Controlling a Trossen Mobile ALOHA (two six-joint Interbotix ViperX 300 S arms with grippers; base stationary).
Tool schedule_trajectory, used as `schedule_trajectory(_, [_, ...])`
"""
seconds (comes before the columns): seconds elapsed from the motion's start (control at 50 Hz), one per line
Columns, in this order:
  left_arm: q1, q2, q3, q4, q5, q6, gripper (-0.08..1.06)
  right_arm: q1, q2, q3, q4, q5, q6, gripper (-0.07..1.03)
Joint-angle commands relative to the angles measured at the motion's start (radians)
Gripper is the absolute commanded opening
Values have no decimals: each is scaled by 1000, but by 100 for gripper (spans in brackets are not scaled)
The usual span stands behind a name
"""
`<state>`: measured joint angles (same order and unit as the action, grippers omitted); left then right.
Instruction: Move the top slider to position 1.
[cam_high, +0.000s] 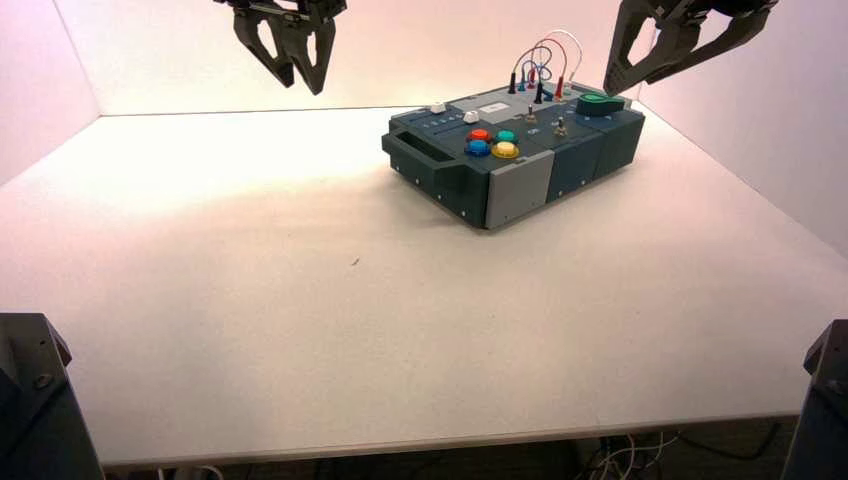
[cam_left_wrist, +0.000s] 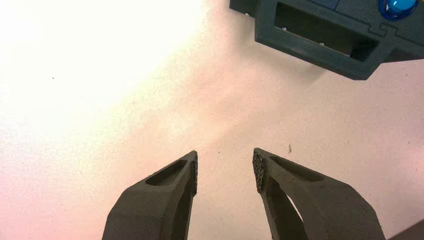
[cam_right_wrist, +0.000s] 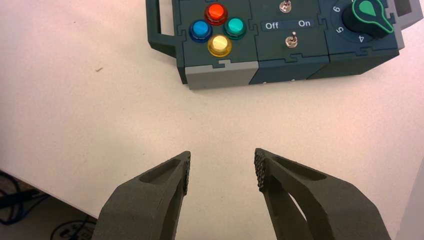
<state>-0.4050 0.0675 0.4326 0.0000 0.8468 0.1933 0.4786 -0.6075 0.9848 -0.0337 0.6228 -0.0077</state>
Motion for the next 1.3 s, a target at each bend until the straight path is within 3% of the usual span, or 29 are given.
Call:
schedule_trajectory(0.02, [-6,-14,-31,0,-3,2,59,-5,-3,-17,0,-3,0,67])
schedule_trajectory(0.32, [-6,-12,-37,0,2,0,59,-3,0,-20,6,-9,0,67])
schedule_trajectory(0.52, [-3,-15,-38,2,5,-2,59,2,29,-77,17,-18,0,63])
schedule_trajectory(0.68, [14,-25,-38,2,0,-3,59,2,127,-155,14,-28,-5,60])
schedule_trajectory(0.94, [32,-57,-31,2,2,-5,59,-6,396,-331,-11,-26,-15,54])
schedule_trajectory(1.18, [34,-115,-25,3,5,-5,59,-23,537,-466,-26,-26,-15,38])
schedule_trajectory(1.3, [34,-132,-21,3,9,-3,59,-26,618,-571,-34,-26,-17,22])
